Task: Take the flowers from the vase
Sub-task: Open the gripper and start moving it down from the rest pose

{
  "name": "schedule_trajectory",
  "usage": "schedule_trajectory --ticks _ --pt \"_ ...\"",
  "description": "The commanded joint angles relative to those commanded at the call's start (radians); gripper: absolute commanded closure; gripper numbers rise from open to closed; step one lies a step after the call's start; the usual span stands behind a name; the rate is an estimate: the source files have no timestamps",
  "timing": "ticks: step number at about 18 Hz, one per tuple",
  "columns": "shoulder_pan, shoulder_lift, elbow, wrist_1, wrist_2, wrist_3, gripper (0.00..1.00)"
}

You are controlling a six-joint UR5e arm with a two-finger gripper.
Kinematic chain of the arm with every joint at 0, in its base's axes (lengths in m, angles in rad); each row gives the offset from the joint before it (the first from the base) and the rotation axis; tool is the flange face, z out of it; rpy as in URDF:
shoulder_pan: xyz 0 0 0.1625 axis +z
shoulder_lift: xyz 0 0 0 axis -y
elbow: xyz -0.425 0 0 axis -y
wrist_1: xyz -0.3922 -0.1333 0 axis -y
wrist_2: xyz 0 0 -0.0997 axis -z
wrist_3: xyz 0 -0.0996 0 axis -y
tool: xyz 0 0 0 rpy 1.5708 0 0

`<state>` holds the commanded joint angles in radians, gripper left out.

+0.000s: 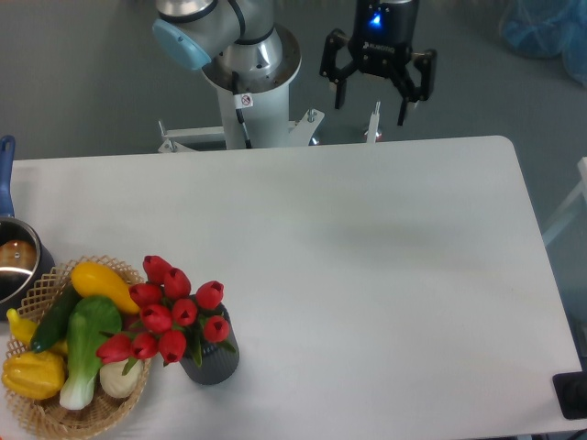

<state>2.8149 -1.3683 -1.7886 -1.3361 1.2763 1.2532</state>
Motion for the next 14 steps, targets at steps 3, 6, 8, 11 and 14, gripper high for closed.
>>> schedule_trajectory --ticks 3,6,8,11,14 --pt "-0.002 0.000 -0.002 0.005 -0.002 0.002 0.00" --pt "-0.002 0.000 0.000 0.011 -0.005 0.000 0.00" --pt "-0.002 0.000 0.000 0.011 -0.006 -0.005 0.00" --pt "-0.002 -0.003 -0.002 0.011 -0.011 -0.006 0.00" --pt "-0.002 -0.020 -0.008 0.011 -0.055 -0.005 0.00"
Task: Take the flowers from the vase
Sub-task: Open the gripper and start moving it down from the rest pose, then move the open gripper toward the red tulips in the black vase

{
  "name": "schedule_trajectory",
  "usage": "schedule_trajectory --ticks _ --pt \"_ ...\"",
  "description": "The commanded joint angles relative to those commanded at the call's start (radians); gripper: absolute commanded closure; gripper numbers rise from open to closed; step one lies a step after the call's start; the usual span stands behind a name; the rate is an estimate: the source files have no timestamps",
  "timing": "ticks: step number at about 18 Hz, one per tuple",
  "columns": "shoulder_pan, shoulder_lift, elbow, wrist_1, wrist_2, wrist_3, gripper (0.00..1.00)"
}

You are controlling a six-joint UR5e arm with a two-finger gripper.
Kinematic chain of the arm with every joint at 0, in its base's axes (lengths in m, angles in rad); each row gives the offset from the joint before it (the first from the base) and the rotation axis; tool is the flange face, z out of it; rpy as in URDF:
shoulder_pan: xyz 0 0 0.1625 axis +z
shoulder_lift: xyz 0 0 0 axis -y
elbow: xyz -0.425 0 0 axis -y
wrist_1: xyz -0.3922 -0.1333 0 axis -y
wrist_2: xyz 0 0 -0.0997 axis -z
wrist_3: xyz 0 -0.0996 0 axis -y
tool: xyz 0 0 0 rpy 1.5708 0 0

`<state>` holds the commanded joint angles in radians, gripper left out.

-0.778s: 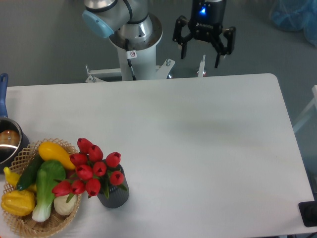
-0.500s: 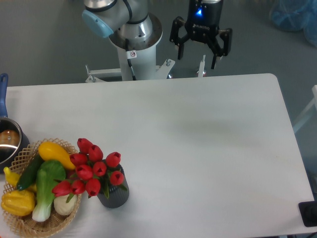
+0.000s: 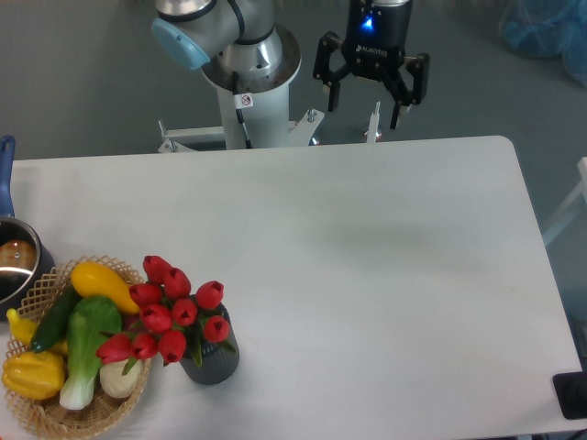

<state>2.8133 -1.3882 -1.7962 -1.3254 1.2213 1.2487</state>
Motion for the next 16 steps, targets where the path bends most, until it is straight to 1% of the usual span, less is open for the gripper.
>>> schedule_trajectory --ticks 2,5,8,11,12,13,16 --pt "0.000 0.001 -0.027 0.003 -0.046 -0.002 0.00" --pt "0.000 0.000 -0.057 0.012 -0.046 0.003 0.00" --pt "-0.006 -0.018 -0.057 0.012 -0.048 0.011 0.00" --pt "-0.043 -0.057 -0.055 0.014 -0.054 0.000 0.00" --pt "-0.057 -0.074 -0.054 0.021 -0.054 0.003 0.00" --pt "-0.070 -0.090 -0.054 0.041 -0.054 0.003 0.00" --pt "-0.142 -0.152 -0.052 0.116 -0.056 0.009 0.00"
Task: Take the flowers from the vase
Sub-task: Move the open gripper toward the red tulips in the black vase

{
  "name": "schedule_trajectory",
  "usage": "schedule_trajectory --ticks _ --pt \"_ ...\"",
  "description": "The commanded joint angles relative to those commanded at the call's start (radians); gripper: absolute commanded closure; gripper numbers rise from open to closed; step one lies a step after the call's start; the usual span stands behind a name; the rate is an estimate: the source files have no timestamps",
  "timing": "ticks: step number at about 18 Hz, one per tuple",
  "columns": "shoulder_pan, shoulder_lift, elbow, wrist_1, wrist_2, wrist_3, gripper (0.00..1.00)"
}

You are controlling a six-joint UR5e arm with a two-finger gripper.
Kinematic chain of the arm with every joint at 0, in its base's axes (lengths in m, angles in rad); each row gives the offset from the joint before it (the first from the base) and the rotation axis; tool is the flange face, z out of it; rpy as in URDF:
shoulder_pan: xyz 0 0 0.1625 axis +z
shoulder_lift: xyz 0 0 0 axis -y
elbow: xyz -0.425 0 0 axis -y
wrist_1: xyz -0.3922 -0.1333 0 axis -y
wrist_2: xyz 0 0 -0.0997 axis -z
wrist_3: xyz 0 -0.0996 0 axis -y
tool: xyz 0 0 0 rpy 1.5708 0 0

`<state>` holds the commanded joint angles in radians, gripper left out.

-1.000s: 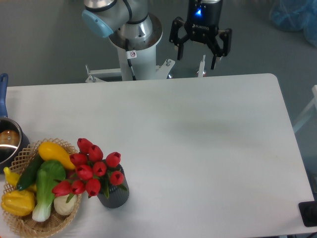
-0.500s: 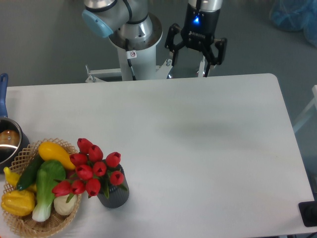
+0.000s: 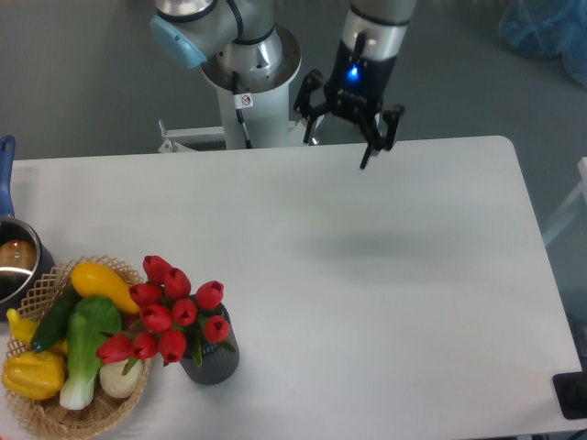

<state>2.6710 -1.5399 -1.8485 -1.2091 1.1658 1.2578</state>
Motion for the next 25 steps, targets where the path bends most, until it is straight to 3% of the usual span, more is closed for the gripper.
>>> schedule_trajectory --ticks 3,6,12,19,25 --pt "-0.048 -0.058 0.002 0.074 -0.002 0.000 0.00" --pt "-0.088 -0.078 0.008 0.083 -0.017 -0.011 0.00" --pt "-0.100 -0.112 0.008 0.140 -0.178 -0.009 0.00" --pt "-0.175 -0.206 0.025 0.279 -0.291 -0.058 0.00" --pt "-0.191 -0.233 0.041 0.284 -0.354 -0.084 0.00"
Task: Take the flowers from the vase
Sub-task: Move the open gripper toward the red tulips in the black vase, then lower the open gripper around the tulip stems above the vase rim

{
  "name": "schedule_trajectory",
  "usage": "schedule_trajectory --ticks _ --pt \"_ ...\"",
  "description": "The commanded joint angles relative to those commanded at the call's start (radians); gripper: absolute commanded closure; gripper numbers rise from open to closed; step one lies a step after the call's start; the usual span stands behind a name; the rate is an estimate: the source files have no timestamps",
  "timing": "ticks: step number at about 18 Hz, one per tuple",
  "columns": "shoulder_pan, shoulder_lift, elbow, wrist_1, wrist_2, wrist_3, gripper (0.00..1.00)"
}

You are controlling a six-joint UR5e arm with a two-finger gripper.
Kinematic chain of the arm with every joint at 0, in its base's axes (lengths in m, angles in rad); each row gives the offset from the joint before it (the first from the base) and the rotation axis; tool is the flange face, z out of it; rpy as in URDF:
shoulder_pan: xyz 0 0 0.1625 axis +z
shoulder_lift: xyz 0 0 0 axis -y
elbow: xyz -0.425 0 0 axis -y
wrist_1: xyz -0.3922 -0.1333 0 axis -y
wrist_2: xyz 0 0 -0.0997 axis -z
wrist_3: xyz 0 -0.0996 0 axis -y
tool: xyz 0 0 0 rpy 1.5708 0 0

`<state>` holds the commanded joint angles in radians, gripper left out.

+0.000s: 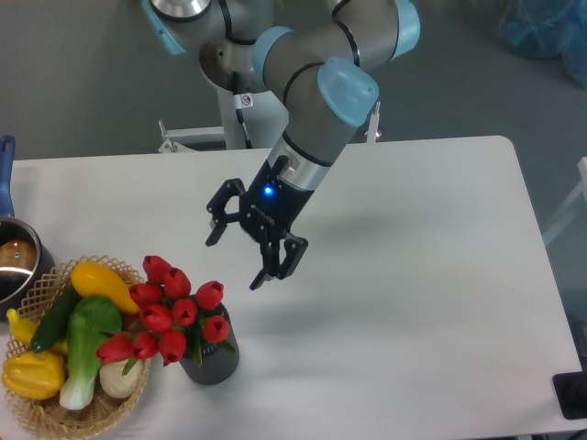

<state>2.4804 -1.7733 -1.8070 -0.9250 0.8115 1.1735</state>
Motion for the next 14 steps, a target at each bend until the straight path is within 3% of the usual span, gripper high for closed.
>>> schedule_trajectory --ticks 2,7,14 --pt "-0.006 -0.009 0.005 0.012 -0.002 -0.024 0.00" --pt "-0.049 -0.060 0.029 0.118 -0.003 -0.172 0.00" --pt "-0.055 -0.089 0.048 0.121 -0.038 -0.219 0.00"
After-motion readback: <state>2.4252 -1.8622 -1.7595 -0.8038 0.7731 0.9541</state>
